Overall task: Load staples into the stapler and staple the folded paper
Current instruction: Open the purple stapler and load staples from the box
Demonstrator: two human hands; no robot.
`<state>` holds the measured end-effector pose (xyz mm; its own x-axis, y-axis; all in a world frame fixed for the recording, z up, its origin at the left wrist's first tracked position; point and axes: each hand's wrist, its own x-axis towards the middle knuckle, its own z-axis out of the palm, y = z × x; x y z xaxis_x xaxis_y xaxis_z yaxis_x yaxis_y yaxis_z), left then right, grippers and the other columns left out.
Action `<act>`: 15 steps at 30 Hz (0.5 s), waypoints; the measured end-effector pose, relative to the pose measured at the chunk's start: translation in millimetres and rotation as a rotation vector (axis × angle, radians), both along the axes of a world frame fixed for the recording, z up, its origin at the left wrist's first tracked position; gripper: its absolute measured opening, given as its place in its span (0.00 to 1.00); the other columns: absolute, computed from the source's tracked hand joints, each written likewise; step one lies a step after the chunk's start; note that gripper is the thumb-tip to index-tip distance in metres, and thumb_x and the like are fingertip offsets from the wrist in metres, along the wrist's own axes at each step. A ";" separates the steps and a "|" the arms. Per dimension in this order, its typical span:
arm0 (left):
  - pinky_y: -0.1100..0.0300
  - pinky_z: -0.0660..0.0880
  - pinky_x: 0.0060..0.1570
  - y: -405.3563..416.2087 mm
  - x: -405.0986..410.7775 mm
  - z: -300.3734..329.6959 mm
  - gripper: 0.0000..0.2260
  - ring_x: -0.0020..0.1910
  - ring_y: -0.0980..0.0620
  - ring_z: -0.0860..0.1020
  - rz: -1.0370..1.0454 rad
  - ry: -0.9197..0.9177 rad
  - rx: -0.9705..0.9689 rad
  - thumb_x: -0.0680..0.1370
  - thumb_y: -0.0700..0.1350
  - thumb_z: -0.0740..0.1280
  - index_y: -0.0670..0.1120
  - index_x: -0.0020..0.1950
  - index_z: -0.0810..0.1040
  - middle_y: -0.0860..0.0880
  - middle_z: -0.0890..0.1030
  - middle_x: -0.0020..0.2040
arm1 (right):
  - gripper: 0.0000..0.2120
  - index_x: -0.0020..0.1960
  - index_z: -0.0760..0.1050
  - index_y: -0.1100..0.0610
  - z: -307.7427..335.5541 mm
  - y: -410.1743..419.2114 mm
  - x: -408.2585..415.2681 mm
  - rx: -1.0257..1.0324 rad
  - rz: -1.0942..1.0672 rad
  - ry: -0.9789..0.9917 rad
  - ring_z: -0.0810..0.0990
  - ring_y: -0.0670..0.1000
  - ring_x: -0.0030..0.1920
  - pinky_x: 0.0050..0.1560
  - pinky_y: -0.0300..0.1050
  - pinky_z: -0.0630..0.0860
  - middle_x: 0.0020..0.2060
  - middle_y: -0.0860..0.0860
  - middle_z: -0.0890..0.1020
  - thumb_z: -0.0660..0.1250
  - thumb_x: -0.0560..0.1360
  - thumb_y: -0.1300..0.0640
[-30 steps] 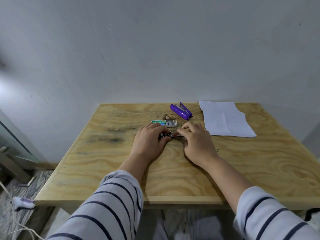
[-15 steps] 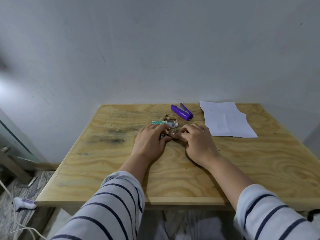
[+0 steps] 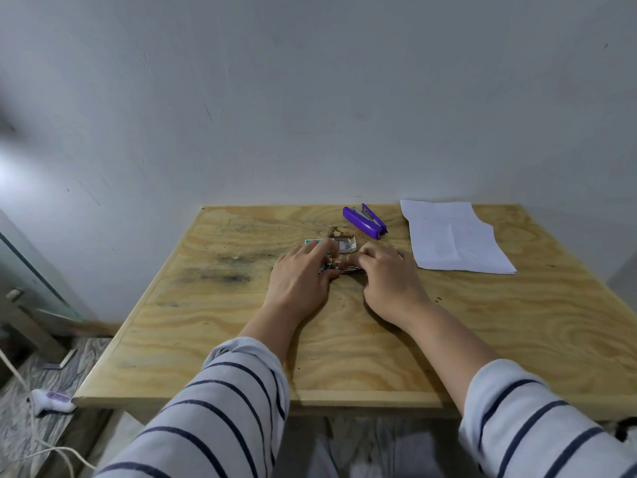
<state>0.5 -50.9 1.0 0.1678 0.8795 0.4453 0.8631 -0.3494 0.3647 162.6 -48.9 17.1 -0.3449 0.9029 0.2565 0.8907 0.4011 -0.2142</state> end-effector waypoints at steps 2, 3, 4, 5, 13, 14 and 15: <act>0.53 0.73 0.44 -0.6 -0.3 0.0 0.11 0.47 0.47 0.76 0.000 -0.012 0.017 0.74 0.49 0.69 0.51 0.51 0.69 0.52 0.79 0.49 | 0.19 0.60 0.76 0.55 2.5 0.8 -3.1 -0.037 -0.012 0.066 0.72 0.52 0.62 0.65 0.51 0.65 0.59 0.49 0.76 0.59 0.72 0.66; 0.53 0.72 0.43 -0.9 -0.2 0.5 0.11 0.45 0.47 0.76 -0.001 -0.023 0.021 0.73 0.49 0.70 0.50 0.49 0.69 0.52 0.79 0.47 | 0.17 0.57 0.77 0.55 3.4 0.6 -3.7 -0.046 -0.032 0.131 0.74 0.51 0.59 0.63 0.51 0.68 0.57 0.49 0.77 0.60 0.72 0.65; 0.54 0.72 0.41 -1.1 -0.2 1.1 0.11 0.44 0.47 0.76 0.000 -0.036 0.021 0.73 0.49 0.70 0.49 0.47 0.70 0.51 0.79 0.45 | 0.14 0.54 0.79 0.54 3.5 0.5 -4.1 -0.039 -0.059 0.191 0.75 0.51 0.56 0.60 0.50 0.71 0.54 0.49 0.79 0.61 0.73 0.64; 0.54 0.71 0.40 -1.5 -0.3 1.7 0.11 0.42 0.47 0.76 0.001 -0.049 0.020 0.72 0.49 0.71 0.48 0.46 0.70 0.51 0.79 0.44 | 0.10 0.51 0.79 0.54 2.9 0.7 -4.6 -0.018 -0.090 0.231 0.76 0.51 0.53 0.57 0.50 0.72 0.51 0.49 0.79 0.62 0.73 0.62; 0.49 0.76 0.40 -2.3 0.0 2.4 0.11 0.40 0.46 0.77 0.008 -0.167 -0.042 0.71 0.45 0.72 0.45 0.44 0.71 0.48 0.80 0.43 | 0.18 0.51 0.80 0.52 2.3 8.8 -27.4 0.004 -0.398 0.112 0.72 0.54 0.58 0.58 0.53 0.71 0.55 0.51 0.77 0.68 0.70 0.40; 0.49 0.76 0.40 -2.1 0.2 2.6 0.11 0.41 0.46 0.77 0.006 -0.178 -0.050 0.71 0.45 0.72 0.45 0.44 0.71 0.48 0.81 0.43 | 0.19 0.53 0.80 0.52 4.0 9.9 -30.0 -0.035 -0.429 0.093 0.71 0.55 0.61 0.60 0.55 0.70 0.59 0.52 0.76 0.68 0.70 0.39; 0.48 0.77 0.41 -2.0 0.3 3.0 0.11 0.41 0.46 0.77 0.002 -0.185 -0.056 0.72 0.44 0.72 0.45 0.44 0.71 0.48 0.81 0.43 | 0.21 0.55 0.79 0.52 5.5 10.8 -32.7 -0.072 -0.452 0.077 0.69 0.56 0.63 0.62 0.56 0.68 0.62 0.53 0.74 0.67 0.70 0.39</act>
<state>0.8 -52.9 4.0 0.0861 0.9040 0.4188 0.7799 -0.3227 0.5363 129.9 -38.0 22.7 0.1053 0.9746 0.1975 0.9532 -0.0423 -0.2994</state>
